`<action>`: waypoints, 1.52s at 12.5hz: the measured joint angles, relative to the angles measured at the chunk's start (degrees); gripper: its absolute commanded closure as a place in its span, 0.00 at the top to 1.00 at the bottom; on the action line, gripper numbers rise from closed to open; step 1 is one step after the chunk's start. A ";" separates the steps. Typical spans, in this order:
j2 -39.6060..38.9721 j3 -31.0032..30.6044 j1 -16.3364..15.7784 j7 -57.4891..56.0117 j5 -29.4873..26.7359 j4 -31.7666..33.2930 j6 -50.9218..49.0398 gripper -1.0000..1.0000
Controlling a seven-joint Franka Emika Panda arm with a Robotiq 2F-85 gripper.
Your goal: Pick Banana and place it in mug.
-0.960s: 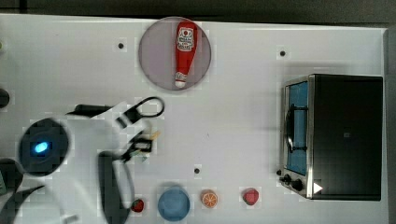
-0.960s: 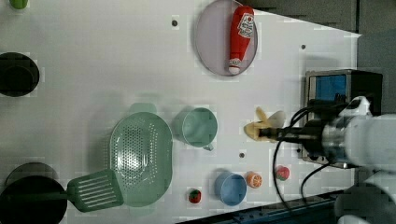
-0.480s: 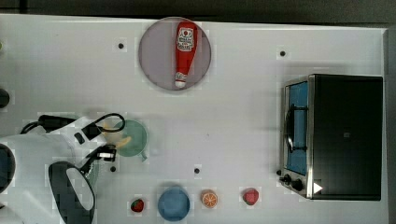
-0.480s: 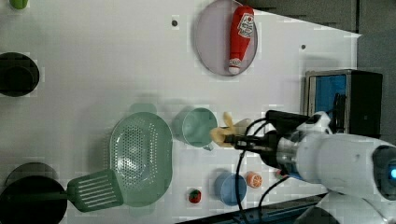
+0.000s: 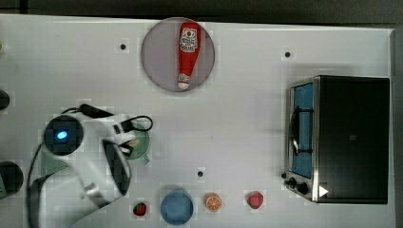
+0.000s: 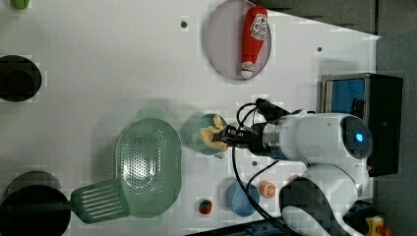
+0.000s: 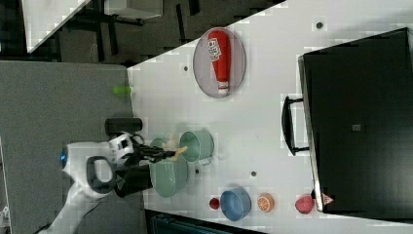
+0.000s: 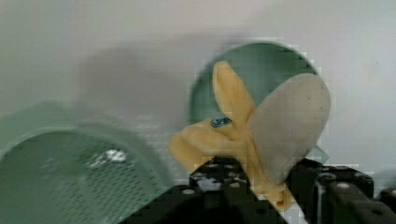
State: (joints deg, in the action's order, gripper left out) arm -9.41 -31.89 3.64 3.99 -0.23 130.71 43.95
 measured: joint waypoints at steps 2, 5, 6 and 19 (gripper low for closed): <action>-2.36 0.42 0.91 3.37 0.48 2.57 0.62 0.65; -3.66 0.17 0.88 4.32 0.82 4.70 1.62 1.00; -3.80 0.45 0.50 5.32 1.04 3.92 1.71 1.00; 20.93 21.81 3.13 6.11 1.76 -20.42 -32.28 1.00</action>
State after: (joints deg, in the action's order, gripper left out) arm 11.52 -10.09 6.77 10.10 1.52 110.28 11.67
